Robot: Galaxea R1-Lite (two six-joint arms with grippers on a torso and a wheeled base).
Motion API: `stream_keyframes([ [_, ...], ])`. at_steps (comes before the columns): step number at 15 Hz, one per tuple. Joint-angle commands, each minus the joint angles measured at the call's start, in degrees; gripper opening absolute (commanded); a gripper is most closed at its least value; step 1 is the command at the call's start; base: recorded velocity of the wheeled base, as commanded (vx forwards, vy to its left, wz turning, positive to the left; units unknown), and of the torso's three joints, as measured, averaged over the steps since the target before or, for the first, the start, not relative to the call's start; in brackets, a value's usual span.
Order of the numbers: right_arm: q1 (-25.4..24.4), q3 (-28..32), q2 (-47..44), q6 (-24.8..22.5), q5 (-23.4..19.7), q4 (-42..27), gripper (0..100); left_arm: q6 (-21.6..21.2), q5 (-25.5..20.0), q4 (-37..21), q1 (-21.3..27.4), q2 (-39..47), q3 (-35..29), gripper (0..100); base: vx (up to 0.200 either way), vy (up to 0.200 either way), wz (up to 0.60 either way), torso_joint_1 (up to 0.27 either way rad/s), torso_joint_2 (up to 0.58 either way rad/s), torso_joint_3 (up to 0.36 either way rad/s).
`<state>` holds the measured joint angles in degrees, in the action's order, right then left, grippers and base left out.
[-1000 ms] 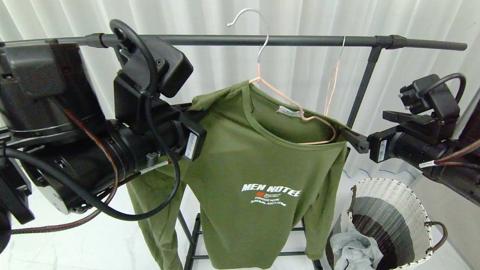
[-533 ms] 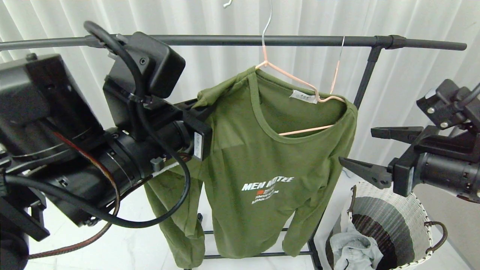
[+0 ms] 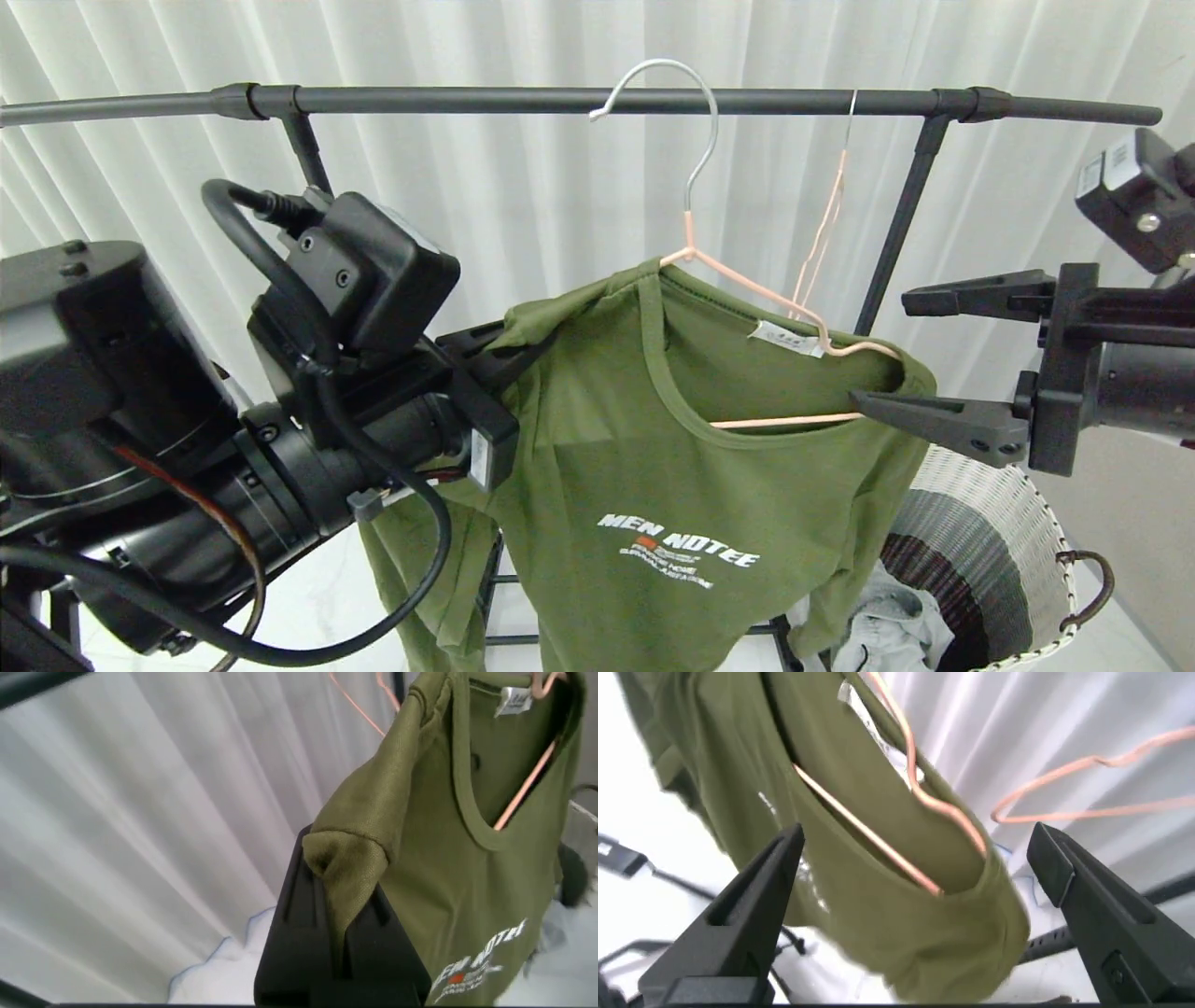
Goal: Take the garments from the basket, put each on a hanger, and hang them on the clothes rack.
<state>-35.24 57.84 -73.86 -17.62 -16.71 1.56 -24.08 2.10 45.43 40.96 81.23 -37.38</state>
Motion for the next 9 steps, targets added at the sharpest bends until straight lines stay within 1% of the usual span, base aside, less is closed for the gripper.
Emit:
stream_keyframes([
  [1,-0.1,7.0,-6.2,-3.2,-3.4,-4.6,100,0.0,-0.2,0.0,-0.1,-1.4,1.1,0,0.000,0.000,0.00,0.000,0.00,0.000],
  [3,-0.1,11.1,-10.2,-6.9,-6.1,-8.5,100,-0.3,-0.7,0.0,0.0,-1.9,2.0,0,0.000,0.000,0.00,0.000,0.00,0.000],
  [5,-0.3,13.0,-13.1,-8.7,-7.6,-9.8,100,-4.4,-2.4,0.2,0.0,-1.9,2.8,0,0.000,0.000,0.00,0.000,0.00,0.000],
  [6,-0.5,13.9,-14.5,-8.8,-7.7,-9.9,100,-5.1,-3.6,0.3,0.0,-1.8,2.8,0,0.000,0.000,0.00,0.000,0.00,0.000],
  [9,-1.8,14.6,-16.3,-8.8,-7.9,-10.3,100,-5.2,-3.8,0.3,0.0,-1.8,2.8,0,0.000,0.000,0.00,0.000,0.00,0.000],
])
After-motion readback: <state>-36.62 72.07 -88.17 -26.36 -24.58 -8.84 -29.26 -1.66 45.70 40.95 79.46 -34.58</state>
